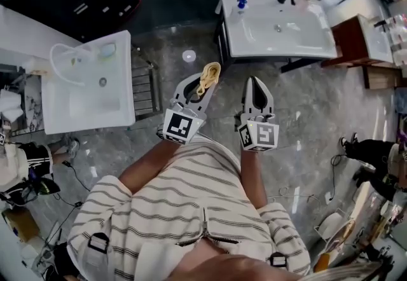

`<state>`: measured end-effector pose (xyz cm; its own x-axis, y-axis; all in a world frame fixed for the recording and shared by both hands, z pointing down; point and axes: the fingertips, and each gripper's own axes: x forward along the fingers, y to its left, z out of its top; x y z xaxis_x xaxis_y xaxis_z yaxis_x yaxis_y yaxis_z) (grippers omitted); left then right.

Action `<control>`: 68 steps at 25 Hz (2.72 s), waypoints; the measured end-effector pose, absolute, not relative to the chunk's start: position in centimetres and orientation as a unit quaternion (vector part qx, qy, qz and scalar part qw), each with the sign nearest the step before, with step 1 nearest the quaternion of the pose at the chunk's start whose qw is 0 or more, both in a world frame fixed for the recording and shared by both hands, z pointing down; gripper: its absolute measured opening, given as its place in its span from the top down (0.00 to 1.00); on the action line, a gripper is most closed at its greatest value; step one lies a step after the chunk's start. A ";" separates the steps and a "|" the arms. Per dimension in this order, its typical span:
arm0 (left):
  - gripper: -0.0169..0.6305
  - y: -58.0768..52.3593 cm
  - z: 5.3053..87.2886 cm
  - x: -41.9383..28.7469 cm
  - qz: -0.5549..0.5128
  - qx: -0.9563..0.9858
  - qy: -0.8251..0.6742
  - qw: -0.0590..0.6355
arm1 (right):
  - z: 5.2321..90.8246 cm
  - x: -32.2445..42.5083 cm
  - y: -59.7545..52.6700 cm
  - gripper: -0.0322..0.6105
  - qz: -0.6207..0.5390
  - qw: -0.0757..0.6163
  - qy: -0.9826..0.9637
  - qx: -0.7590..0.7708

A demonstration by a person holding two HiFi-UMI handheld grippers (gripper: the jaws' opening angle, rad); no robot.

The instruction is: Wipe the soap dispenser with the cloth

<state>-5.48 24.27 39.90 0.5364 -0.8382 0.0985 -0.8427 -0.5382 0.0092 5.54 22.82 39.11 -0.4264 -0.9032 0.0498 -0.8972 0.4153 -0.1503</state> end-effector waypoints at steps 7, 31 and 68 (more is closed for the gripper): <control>0.84 14.4 38.7 -7.4 0.038 0.887 -0.460 0.026 | 38.2 3.1 13.4 0.95 -0.077 0.016 0.834 -0.546; 0.84 -3.5 42.8 -4.8 0.078 0.867 -0.490 0.050 | 42.0 5.0 -5.3 0.95 -0.101 -0.017 0.858 -0.504; 0.84 -11.0 51.6 -4.5 0.113 0.852 -0.503 0.092 | 59.1 3.4 -14.6 0.69 -0.162 -0.136 0.858 -0.469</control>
<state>-4.50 -11.02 51.64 0.4695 -0.8360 0.2840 -0.8773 -0.4781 0.0428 3.40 -14.61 59.06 -0.5229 -0.7607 0.3846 -0.8485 0.5075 -0.1498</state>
